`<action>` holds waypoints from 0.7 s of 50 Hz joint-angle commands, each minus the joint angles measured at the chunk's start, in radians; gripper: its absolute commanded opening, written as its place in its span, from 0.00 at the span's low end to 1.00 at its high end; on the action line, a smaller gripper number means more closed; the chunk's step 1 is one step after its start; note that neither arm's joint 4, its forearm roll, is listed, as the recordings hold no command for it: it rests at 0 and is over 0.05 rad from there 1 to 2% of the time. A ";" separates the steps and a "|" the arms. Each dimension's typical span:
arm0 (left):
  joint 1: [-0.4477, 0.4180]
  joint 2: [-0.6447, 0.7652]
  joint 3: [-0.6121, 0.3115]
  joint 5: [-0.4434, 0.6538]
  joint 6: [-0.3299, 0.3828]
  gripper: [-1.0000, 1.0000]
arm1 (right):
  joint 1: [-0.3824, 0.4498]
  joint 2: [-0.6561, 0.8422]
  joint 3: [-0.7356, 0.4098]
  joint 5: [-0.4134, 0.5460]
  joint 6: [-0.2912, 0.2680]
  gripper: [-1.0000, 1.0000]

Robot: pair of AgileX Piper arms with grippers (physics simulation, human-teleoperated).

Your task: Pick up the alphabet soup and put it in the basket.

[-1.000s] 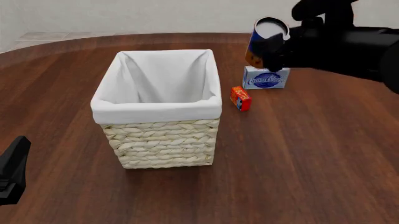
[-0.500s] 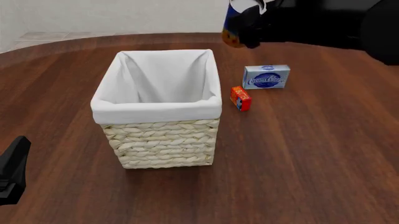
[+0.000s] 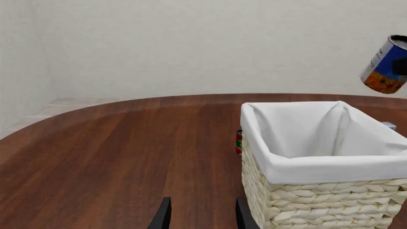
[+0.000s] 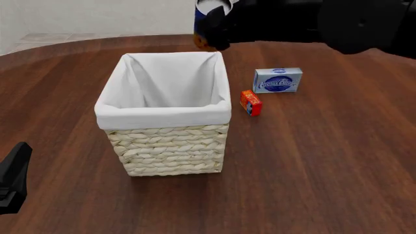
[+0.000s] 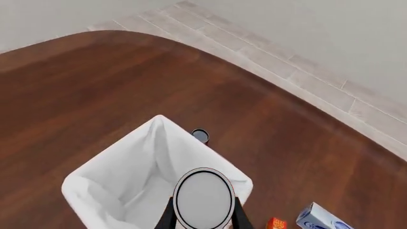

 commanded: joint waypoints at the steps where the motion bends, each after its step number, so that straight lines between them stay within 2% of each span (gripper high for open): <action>1: 0.000 0.000 0.000 0.000 0.000 1.00 | 0.054 0.084 -0.071 0.018 0.016 0.00; 13: 0.000 0.000 0.000 0.000 0.000 1.00 | 0.079 0.167 -0.111 0.031 0.021 0.00; 35: 0.000 0.000 0.000 0.000 0.000 1.00 | 0.062 0.341 -0.187 0.047 0.015 0.00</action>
